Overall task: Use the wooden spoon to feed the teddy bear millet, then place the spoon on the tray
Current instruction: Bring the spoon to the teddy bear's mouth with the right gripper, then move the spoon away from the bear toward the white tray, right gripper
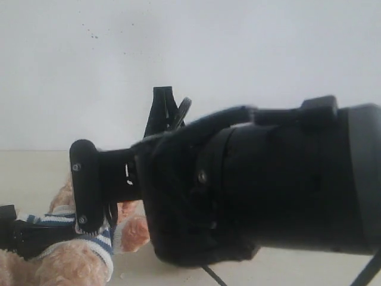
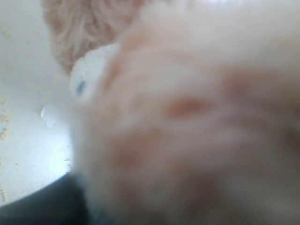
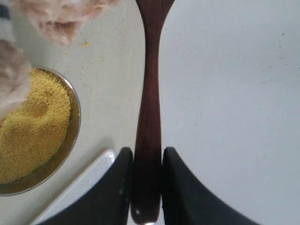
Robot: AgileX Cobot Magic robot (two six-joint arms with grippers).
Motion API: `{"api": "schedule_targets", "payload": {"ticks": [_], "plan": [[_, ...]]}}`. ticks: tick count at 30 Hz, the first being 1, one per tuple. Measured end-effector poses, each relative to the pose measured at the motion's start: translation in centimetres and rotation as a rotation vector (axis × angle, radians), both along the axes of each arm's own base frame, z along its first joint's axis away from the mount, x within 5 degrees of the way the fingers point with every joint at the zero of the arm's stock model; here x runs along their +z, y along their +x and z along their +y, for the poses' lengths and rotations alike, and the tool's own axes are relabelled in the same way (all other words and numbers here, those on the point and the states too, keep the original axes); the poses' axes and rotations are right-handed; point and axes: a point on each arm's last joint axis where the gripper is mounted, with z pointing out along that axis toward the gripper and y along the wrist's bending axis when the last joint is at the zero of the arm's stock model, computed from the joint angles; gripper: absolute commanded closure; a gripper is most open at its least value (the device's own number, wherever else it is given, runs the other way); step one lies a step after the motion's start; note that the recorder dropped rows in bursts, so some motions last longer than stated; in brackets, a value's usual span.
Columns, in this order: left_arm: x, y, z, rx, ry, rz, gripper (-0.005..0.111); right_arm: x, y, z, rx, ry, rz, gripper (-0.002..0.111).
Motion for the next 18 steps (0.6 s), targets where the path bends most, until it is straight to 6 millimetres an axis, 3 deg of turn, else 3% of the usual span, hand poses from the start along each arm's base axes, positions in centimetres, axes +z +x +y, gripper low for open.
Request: {"api": "schedule_targets", "payload": {"ticks": [2,6,18], "plan": [[0.0,0.0,0.0,0.000,0.000,0.000,0.103,-1.5,-0.6,-0.4,0.013,-0.037,-0.020,0.108],[0.0,0.0,0.0,0.000,0.000,0.000,0.103,-3.6,-1.4,-1.1,-0.044,0.088,-0.053,0.108],[0.0,0.0,0.0,0.000,0.000,0.000,0.103,-3.6,-1.6,-0.9,-0.089,0.261,-0.037,0.108]]}}
